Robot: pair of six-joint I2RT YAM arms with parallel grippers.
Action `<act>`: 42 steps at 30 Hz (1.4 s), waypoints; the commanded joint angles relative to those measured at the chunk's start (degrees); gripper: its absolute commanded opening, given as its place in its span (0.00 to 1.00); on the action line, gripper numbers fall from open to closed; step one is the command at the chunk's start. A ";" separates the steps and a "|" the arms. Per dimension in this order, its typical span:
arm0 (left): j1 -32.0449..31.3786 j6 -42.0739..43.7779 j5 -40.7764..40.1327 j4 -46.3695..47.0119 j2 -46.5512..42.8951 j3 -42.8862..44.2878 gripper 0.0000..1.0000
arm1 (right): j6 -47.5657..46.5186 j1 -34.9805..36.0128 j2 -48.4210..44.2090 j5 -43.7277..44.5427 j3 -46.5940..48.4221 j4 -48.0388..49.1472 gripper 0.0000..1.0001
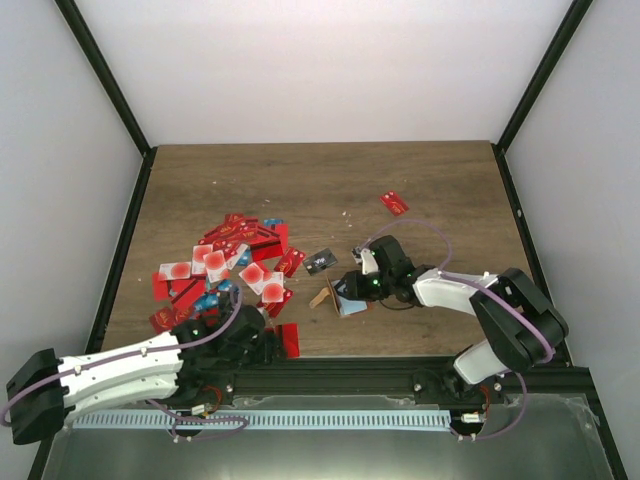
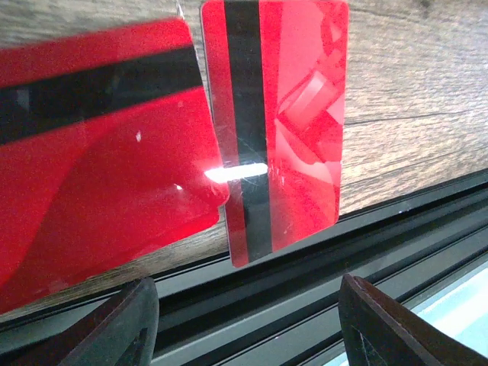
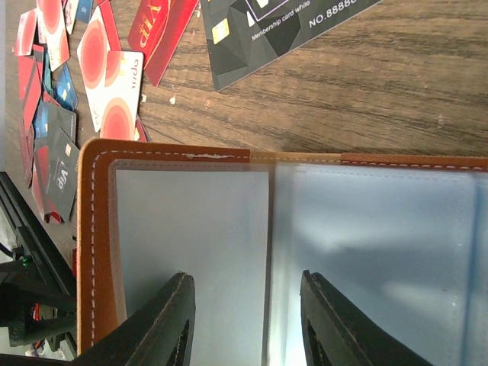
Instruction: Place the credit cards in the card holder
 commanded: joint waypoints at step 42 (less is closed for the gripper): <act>-1.65 -15.47 -14.38 22.70 4.84 -10.15 0.20 | 1.16 -0.39 0.71 -1.96 -1.97 4.27 0.39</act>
